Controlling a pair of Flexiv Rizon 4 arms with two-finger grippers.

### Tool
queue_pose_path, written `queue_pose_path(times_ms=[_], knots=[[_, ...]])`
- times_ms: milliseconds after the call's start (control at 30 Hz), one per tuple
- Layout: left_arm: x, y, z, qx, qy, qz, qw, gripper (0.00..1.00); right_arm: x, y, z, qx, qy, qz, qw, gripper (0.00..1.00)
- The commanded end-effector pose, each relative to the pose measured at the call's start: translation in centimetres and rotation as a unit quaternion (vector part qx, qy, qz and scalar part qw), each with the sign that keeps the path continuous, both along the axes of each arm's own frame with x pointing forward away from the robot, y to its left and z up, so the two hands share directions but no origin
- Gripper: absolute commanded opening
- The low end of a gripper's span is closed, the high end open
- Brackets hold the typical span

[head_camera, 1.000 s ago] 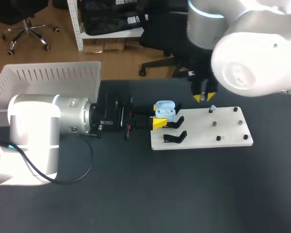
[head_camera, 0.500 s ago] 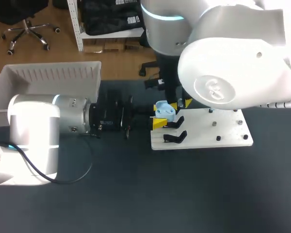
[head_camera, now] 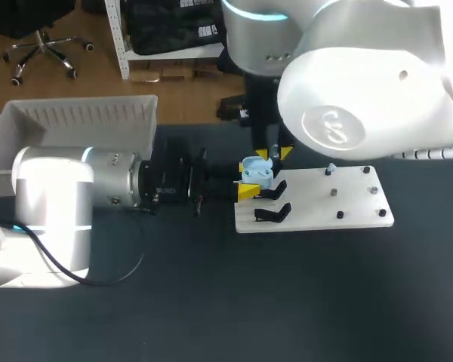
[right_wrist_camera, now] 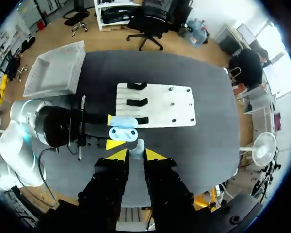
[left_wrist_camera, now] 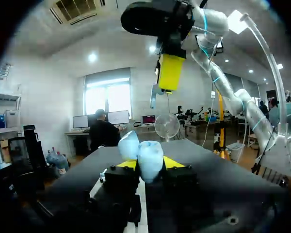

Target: Pick up each earbud case from the left stands, insert the matching earbuds, close the lid, and place the case in the box.

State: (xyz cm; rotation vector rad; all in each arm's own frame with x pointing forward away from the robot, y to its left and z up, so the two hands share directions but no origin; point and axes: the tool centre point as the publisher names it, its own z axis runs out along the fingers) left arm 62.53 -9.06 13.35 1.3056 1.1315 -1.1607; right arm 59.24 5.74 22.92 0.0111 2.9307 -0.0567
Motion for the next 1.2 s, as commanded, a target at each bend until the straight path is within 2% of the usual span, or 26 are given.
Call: queue_pose_path(times_ms=[33, 100, 333, 800, 1000, 1200], knots=[[-0.2, 0.0, -0.1, -0.002, -0.002, 0.003, 1.000, 0.00, 1.0, 0.8, -0.3, 0.084, 0.022, -0.163, 0.983, 0.00], [-0.2, 0.0, -0.1, -0.002, -0.002, 0.003, 1.000, 0.00, 0.9, 1.0, -0.5, 0.081, 0.040, -0.179, 0.980, 0.00], [-0.2, 0.0, -0.1, -0.002, -0.002, 0.003, 1.000, 0.00, 0.1, 0.7, -1.3, 0.063, 0.059, -0.186, 0.979, 0.00], [-0.2, 0.0, -0.1, -0.002, -0.002, 0.003, 1.000, 0.00, 0.1, 0.7, -1.3, 0.063, 0.059, -0.186, 0.979, 0.00], [-0.2, 0.0, -0.1, -0.002, -0.002, 0.003, 1.000, 0.00, 0.4, 1.5, -1.5, 0.095, 0.036, -0.232, 0.967, 0.00], [-0.2, 0.0, -0.1, -0.002, -0.002, 0.003, 1.000, 0.00, 0.5, 1.8, -1.4, 0.086, 0.021, -0.279, 0.956, 0.00]])
